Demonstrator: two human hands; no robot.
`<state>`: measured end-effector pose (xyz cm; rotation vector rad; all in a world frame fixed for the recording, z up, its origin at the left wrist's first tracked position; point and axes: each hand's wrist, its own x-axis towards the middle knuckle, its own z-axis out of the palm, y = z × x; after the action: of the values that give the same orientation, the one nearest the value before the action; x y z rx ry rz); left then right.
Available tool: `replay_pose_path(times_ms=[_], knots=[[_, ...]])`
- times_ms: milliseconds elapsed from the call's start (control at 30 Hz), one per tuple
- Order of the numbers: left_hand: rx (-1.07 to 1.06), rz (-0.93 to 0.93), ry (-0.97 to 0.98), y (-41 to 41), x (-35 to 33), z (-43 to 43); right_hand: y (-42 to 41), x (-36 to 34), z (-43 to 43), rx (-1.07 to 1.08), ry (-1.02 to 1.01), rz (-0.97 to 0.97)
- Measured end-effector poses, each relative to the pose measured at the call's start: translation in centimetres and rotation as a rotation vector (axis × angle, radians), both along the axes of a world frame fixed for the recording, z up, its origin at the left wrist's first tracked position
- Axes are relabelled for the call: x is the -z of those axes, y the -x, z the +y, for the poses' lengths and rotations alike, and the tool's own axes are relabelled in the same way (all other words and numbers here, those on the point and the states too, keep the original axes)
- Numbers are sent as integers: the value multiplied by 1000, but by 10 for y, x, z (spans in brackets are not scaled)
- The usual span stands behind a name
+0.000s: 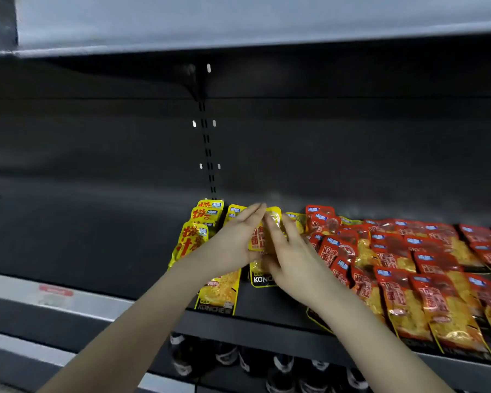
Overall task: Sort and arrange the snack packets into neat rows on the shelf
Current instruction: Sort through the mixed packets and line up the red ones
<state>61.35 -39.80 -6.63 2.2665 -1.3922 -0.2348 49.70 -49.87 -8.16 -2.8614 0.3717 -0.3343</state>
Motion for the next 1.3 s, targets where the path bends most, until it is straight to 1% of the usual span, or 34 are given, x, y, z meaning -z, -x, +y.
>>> replay_pose_path(times_ms=[133,200,367,433,500,600,700,767,1000,1300], knots=[[73,47,-111,-8,25,9,-4,26,14,56,55,102],[99,55,-113,-9,36,8,-3,36,16,104,75,133],[158,77,-67,-12,50,5,-2,51,17,249,140,114],[174,34,-77,-13,51,6,-2,54,17,273,166,113],[175,-63,-112,-15,52,9,-3,57,16,272,185,112],[169,-207,-155,-15,56,14,-3,62,14,263,158,142],[149,-278,-201,-10,66,17,-2,65,12,238,124,171],[127,-317,-214,-8,69,18,-2,66,11,216,138,164],[90,-390,-284,-6,71,18,-2,70,10,209,130,196],[104,-393,-282,-8,68,13,-3,70,9,243,172,210]])
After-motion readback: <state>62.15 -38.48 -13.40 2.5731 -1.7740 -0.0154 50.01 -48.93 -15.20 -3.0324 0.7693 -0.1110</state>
